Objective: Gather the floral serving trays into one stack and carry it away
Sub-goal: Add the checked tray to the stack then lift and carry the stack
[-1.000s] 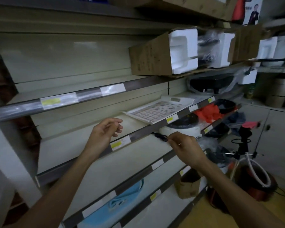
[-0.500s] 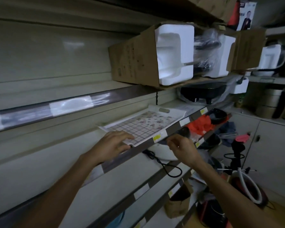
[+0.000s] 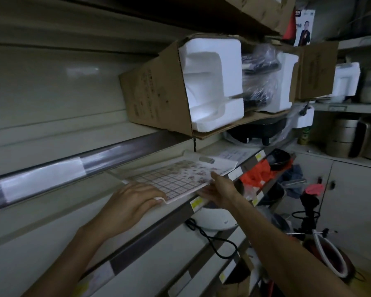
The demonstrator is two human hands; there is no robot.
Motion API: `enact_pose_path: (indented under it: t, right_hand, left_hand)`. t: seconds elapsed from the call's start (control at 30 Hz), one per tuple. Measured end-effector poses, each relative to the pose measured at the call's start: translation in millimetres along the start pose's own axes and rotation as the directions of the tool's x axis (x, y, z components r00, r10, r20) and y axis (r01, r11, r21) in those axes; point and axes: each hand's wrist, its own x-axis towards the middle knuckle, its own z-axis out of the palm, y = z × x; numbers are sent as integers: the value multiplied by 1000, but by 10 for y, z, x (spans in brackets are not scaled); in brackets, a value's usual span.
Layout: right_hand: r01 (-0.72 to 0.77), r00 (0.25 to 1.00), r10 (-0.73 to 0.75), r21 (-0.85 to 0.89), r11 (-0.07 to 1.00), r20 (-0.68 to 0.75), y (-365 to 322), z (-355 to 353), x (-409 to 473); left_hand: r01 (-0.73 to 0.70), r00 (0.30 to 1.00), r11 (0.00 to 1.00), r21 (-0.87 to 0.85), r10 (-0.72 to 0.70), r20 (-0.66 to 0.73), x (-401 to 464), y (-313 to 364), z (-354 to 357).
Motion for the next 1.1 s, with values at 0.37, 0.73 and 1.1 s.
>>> enact_pose_path:
  t: [0.37,0.73,1.1]
  right_hand:
    - [2,983,41,234,972,-178,-248,403,119]
    - [122,958,-85,120,985,-274,-327,-130,-283]
    - [193,955,-186,9,981,-230,-252,-1176,-1525]
  left_hand:
    - [-29,999,999,-34,28,-34,165,132,-60]
    - [-87,989,967,-241,114,98,66,855,-86]
    - [395,900,801,-450,-436,14,-82,1668,-152]
